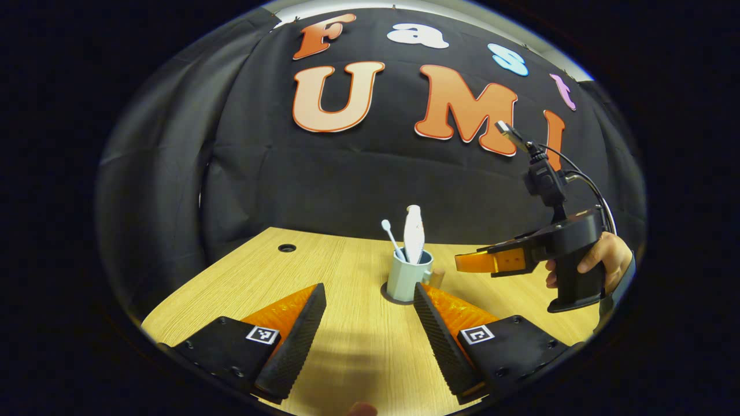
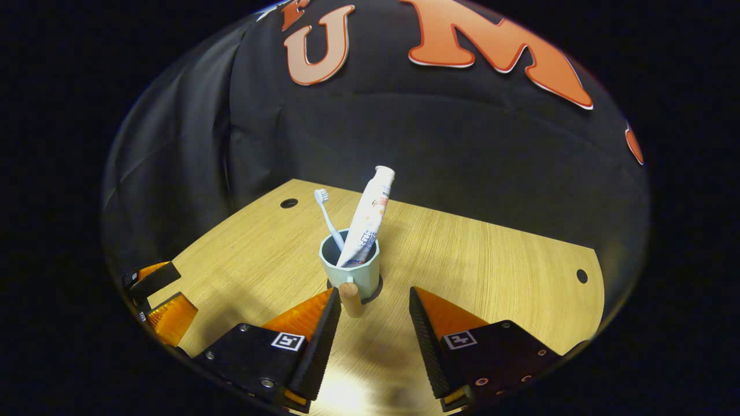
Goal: Put the toothbrush and toothpaste on the desktop into the cup, then pick up the cup and place it on the coaster on the desktop.
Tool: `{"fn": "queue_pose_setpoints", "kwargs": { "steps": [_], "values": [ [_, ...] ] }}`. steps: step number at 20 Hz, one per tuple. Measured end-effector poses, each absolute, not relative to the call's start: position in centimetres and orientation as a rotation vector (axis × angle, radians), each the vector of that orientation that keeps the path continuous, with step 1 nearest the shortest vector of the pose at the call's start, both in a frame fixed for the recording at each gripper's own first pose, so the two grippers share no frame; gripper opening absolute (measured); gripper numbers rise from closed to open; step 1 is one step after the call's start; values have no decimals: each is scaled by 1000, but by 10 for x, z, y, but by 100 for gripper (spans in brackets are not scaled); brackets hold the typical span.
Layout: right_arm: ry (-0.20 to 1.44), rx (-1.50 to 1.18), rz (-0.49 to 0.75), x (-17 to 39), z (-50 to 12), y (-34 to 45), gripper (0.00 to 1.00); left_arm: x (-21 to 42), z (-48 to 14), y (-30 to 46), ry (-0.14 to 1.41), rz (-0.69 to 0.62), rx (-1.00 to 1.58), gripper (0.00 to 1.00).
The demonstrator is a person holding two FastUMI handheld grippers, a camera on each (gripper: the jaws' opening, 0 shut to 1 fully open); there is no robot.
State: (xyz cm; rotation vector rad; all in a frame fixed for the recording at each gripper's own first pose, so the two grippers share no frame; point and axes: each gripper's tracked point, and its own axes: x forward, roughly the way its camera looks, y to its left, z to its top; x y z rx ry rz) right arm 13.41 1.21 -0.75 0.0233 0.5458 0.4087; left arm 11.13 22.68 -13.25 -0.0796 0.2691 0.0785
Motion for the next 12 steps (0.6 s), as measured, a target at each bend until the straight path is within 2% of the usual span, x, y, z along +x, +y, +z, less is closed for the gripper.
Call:
{"fn": "queue_pose_setpoints", "kwargs": {
  "steps": [6,12],
  "values": [
    [365,42,315,101,29,-40,77,111,-111,196,217,44,-54,98],
    [207,21,277,64,43,-71,91,105,-101,169,170,24,-18,98]
  ]
}}
